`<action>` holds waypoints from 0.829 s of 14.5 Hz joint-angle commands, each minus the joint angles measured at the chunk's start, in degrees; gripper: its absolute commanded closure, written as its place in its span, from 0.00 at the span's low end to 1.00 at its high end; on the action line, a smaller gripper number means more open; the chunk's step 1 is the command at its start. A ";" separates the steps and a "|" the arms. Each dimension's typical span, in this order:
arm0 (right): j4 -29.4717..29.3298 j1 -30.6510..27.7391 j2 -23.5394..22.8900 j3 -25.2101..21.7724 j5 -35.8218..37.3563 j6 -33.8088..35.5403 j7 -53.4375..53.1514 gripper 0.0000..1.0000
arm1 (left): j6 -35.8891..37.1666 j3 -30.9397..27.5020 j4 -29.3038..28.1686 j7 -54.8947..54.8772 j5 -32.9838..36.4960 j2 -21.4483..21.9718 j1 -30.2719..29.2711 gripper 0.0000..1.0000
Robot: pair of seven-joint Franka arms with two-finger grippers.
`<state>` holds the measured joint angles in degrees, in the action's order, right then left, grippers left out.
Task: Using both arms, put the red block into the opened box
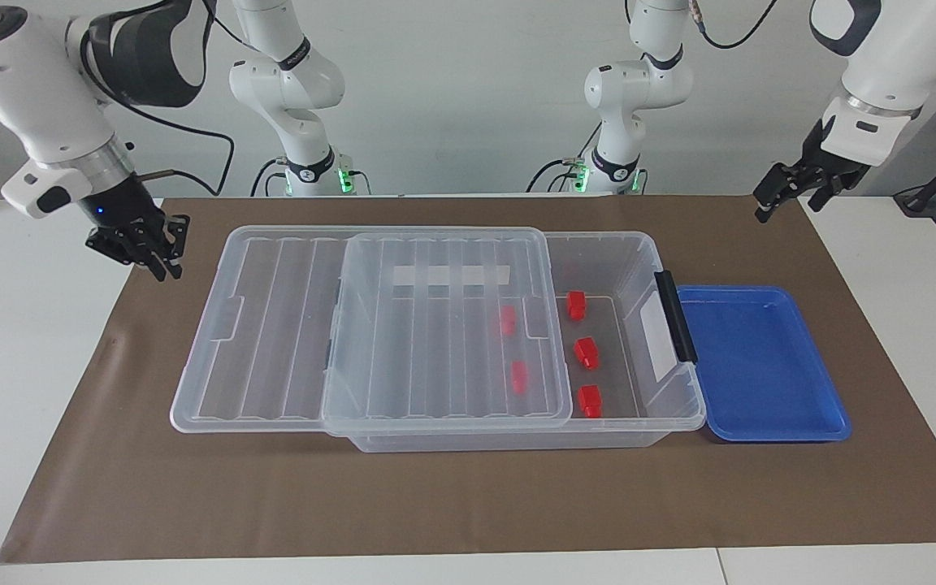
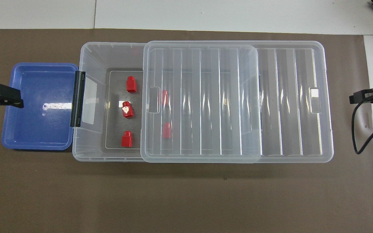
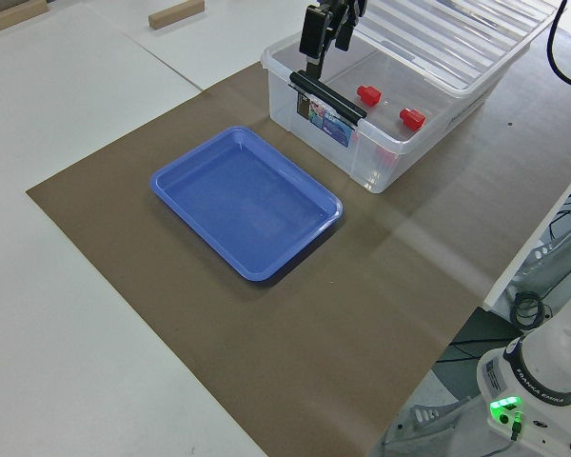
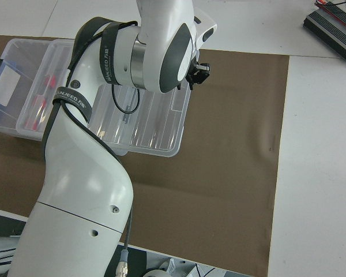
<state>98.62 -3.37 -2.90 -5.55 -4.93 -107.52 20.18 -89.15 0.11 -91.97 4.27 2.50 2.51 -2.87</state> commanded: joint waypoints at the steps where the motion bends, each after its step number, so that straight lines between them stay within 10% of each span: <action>1: 0.96 -1.20 -3.77 0.10 -1.75 -4.87 8.98 1.00 | 1.17 0.77 0.82 -2.58 3.65 0.83 -0.72 0.00; 12: 1.14 -0.68 -9.49 0.19 -9.92 -9.02 14.98 1.00 | -5.16 1.47 -5.15 -6.38 3.04 3.55 -2.40 0.00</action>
<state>99.46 -4.03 -12.49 -5.56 -12.58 -115.89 33.41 -91.95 1.14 -93.79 -1.62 5.34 3.60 -5.44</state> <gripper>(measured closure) 0.991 0.000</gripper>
